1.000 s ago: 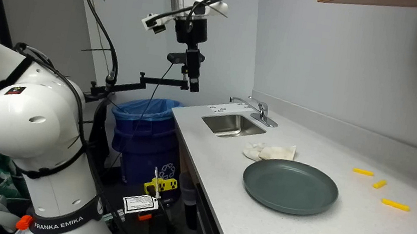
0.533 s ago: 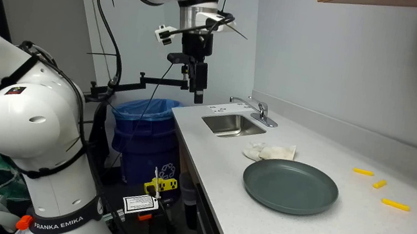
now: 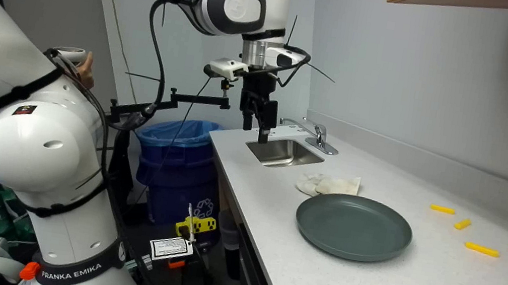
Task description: Pick up the towel from the table, wipe the grey plate and put the towel back on the table.
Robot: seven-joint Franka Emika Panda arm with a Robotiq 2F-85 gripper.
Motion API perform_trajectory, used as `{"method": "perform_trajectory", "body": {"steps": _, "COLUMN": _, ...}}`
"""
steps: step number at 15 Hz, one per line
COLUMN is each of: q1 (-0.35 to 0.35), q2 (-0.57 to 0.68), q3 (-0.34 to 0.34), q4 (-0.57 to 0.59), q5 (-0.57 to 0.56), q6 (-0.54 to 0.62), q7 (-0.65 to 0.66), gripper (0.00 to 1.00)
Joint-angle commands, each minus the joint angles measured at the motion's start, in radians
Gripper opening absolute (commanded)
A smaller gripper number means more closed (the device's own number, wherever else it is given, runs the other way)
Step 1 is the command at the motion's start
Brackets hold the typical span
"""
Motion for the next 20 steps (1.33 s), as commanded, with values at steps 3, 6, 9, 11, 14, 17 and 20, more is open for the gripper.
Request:
{"method": "perform_trajectory", "body": {"steps": 3, "q1": 0.05, "q2": 0.221, "q3": 0.039, "q4": 0.165, "q5": -0.081, "q6": 0.052, "q7": -0.022, "gripper": 1.0}}
{"method": "perform_trajectory", "body": {"steps": 6, "q1": 0.057, "q2": 0.202, "q3": 0.037, "q4": 0.14, "q5": -0.087, "q6": 0.054, "q7": -0.005, "gripper": 1.0}}
{"method": "perform_trajectory", "body": {"steps": 9, "q1": 0.061, "q2": 0.225, "q3": 0.043, "q4": 0.162, "q5": -0.098, "q6": 0.054, "q7": -0.005, "gripper": 1.0}}
{"method": "perform_trajectory", "body": {"steps": 11, "q1": 0.061, "q2": 0.225, "q3": 0.043, "q4": 0.162, "q5": -0.099, "q6": 0.054, "q7": -0.005, "gripper": 1.0}}
{"method": "perform_trajectory", "body": {"steps": 14, "q1": 0.052, "q2": 0.241, "q3": 0.041, "q4": 0.161, "q5": -0.114, "q6": 0.071, "q7": 0.003, "gripper": 1.0}}
{"method": "perform_trajectory", "body": {"steps": 17, "q1": 0.036, "q2": 0.289, "q3": 0.03, "q4": 0.192, "q5": -0.161, "q6": 0.09, "q7": -0.01, "gripper": 1.0}}
{"method": "perform_trajectory", "body": {"steps": 20, "q1": 0.026, "q2": 0.365, "q3": 0.016, "q4": 0.239, "q5": -0.219, "q6": 0.137, "q7": -0.025, "gripper": 1.0}}
